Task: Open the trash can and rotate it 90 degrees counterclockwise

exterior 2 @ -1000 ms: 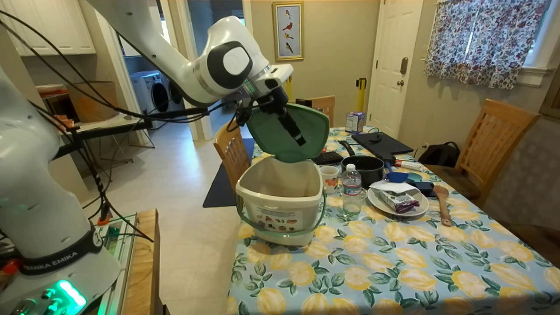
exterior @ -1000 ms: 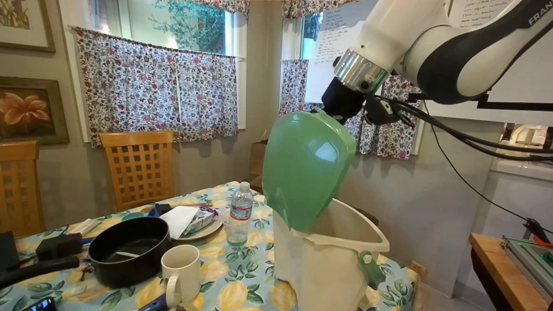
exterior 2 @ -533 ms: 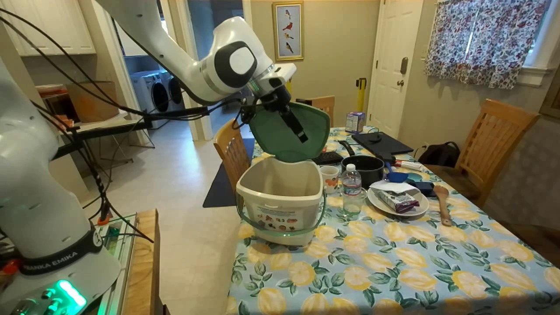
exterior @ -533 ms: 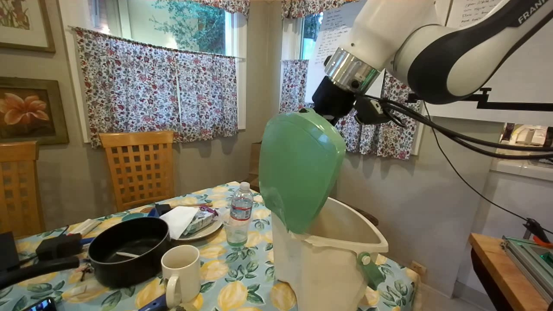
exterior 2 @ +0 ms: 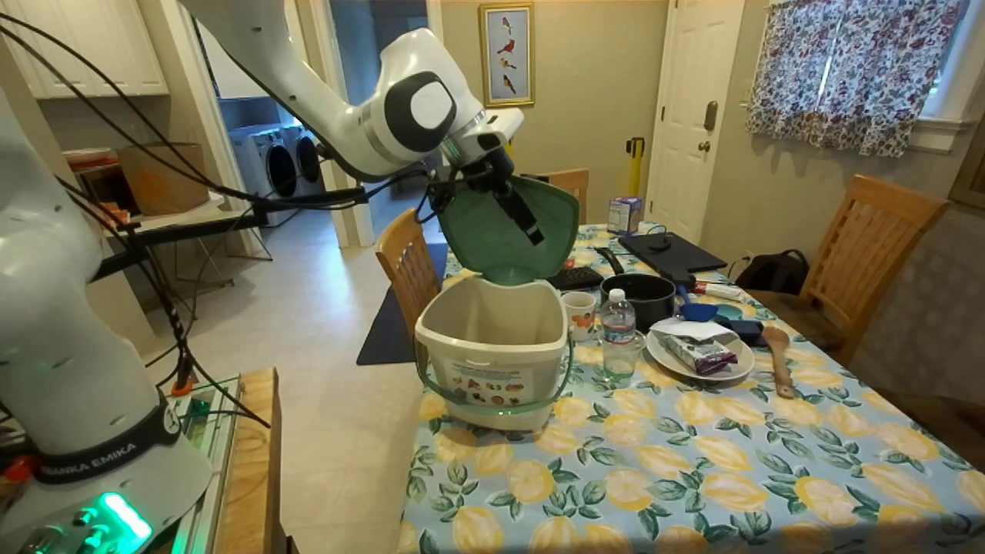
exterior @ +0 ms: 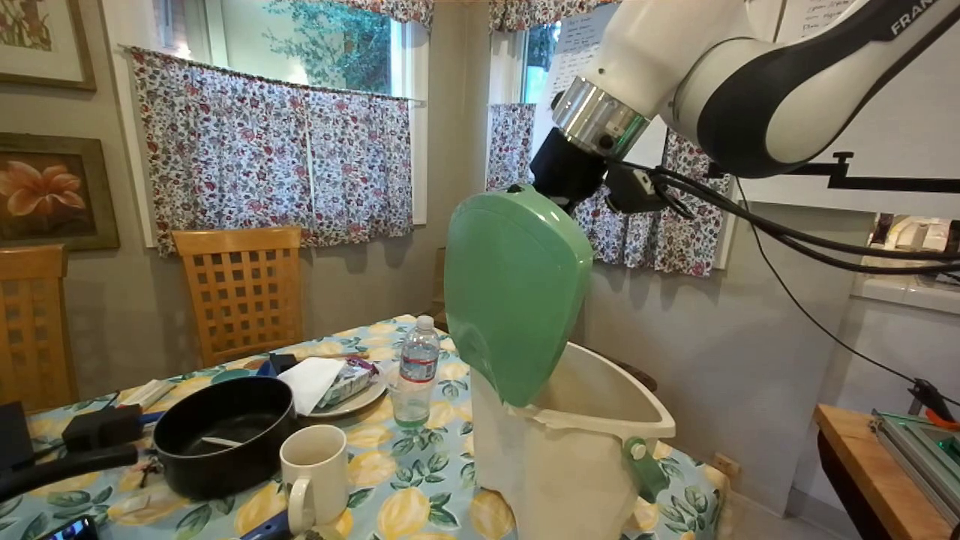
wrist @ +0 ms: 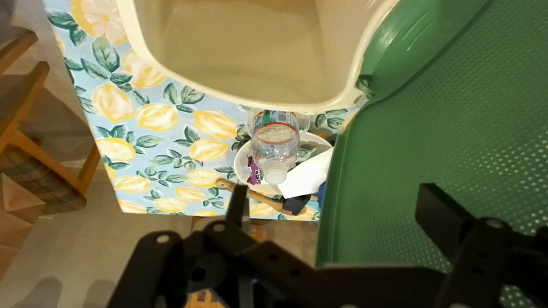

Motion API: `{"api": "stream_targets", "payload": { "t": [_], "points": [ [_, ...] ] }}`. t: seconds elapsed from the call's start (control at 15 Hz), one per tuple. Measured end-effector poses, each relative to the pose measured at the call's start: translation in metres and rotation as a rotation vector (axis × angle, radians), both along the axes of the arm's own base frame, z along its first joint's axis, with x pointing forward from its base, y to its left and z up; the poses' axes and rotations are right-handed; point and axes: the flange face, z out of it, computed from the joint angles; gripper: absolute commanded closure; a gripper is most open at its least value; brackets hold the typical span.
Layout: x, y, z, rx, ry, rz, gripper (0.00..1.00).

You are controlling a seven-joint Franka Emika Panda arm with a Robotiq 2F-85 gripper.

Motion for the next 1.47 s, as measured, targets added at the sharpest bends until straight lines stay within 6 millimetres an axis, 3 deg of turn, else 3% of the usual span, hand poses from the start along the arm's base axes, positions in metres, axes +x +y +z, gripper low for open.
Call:
{"api": "stream_targets", "payload": {
  "t": [1.47],
  "points": [
    [0.021, 0.018, -0.002, -0.005, 0.0, 0.063, 0.0]
  ]
}}
